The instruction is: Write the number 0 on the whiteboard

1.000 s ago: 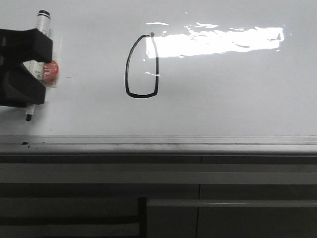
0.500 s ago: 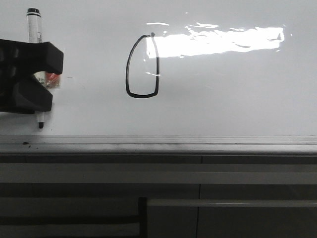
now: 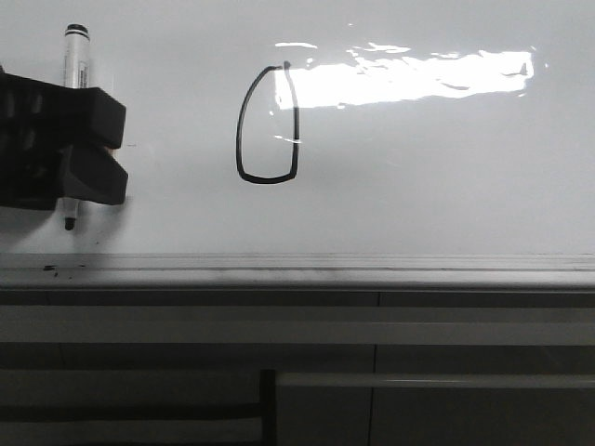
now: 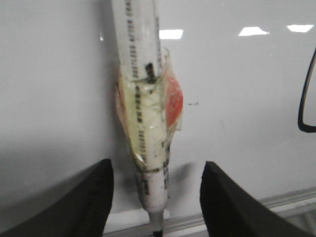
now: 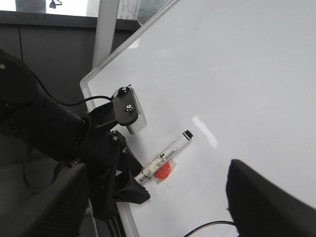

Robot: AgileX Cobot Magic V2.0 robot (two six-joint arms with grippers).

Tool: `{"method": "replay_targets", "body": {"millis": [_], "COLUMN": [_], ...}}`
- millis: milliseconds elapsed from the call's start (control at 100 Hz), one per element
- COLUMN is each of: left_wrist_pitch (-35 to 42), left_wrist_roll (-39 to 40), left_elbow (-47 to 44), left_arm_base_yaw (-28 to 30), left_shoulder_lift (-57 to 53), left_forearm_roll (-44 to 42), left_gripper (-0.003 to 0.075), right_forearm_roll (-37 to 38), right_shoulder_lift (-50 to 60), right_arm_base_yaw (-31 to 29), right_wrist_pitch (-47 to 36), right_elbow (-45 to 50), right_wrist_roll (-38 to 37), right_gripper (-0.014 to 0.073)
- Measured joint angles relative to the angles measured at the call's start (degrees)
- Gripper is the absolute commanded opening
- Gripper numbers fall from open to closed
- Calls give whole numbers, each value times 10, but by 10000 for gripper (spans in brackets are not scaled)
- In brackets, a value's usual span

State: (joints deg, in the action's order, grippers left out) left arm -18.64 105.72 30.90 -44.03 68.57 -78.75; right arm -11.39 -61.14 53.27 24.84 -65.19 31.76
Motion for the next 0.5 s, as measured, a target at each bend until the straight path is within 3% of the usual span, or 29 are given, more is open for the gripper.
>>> {"method": "replay_targets", "body": {"millis": [500], "left_wrist_pitch": [-1], "left_wrist_roll": [-54], "left_elbow": [-4], "left_arm_base_yaw": [0], "left_shoulder_lift": [-121], "left_forearm_roll": [-4], "left_gripper": [389], "right_forearm_roll": [4], "right_shoulder_lift": [32], "right_arm_base_yaw": [0], "right_wrist_pitch": [37], "right_elbow": [0], "right_wrist_roll": [0], "right_gripper": [495]}}
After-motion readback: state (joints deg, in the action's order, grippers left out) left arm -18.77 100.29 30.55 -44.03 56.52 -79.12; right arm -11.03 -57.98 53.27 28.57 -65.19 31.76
